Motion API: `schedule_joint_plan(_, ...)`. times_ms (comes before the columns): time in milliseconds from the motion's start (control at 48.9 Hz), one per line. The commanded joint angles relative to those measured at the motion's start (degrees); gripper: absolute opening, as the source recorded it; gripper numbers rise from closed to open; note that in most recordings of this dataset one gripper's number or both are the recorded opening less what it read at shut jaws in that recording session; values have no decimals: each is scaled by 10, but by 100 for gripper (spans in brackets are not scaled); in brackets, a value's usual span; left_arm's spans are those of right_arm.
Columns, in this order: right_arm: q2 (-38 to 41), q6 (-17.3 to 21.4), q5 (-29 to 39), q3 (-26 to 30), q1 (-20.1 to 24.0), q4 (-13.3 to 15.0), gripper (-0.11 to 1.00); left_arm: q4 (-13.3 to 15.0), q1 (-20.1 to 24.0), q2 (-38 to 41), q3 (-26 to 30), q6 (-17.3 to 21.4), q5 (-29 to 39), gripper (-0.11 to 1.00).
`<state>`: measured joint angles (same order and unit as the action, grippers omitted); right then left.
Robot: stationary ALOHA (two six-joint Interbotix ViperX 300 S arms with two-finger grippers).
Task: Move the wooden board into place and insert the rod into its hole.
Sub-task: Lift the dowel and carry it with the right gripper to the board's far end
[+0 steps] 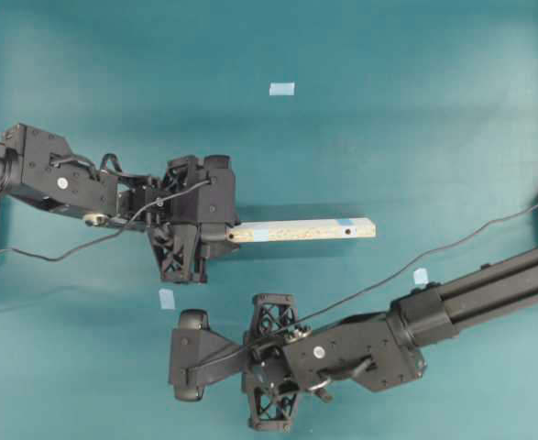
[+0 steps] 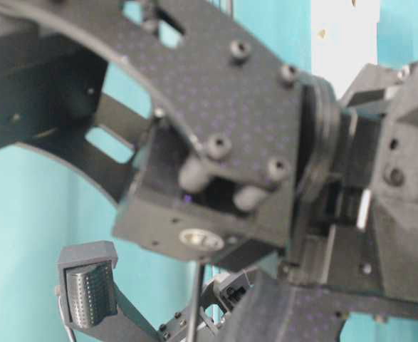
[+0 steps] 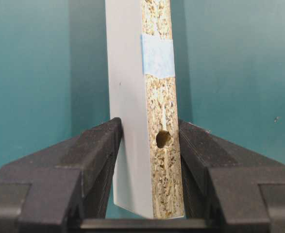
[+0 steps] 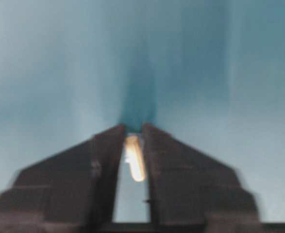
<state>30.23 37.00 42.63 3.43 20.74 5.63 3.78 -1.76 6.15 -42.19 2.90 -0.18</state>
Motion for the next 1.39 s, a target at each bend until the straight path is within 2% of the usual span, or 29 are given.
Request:
schedule_joint_plan(0, -19, -3, 10, 3, 2, 1, 10, 1, -1, -11, 3, -4, -4, 43)
schedule_joint_plan(123, -26, -4, 8, 3, 2, 4, 9, 1, 2, -11, 2, -4, -4, 43)
schedule_joint_plan(246, -35, -4, 11, 3, 2, 22, 9, 1, 6, -11, 3, -4, -4, 43)
schedule_joint_plan(430, -69, -3, 15, 3, 0, 76, 9, 1, 18, -11, 2, -3, -11, 43)
schedule_joint_plan(512, -85, 0, 17, 3, -4, 91, 9, 1, 19, -11, 2, -3, -15, 43)
schedule_joint_plan(982, -123, 0, 11, 1, -24, 96, 9, 1, 19, -11, -7, -3, -15, 43)
schedule_joint_plan(1125, -159, 0, -33, -34, -41, 102, 9, 1, 20, -11, -8, -2, -16, 43)
schedule_joint_plan(1371, -267, 1, -141, -163, -83, 107, 9, 1, 20, -12, -7, -2, -18, 43)
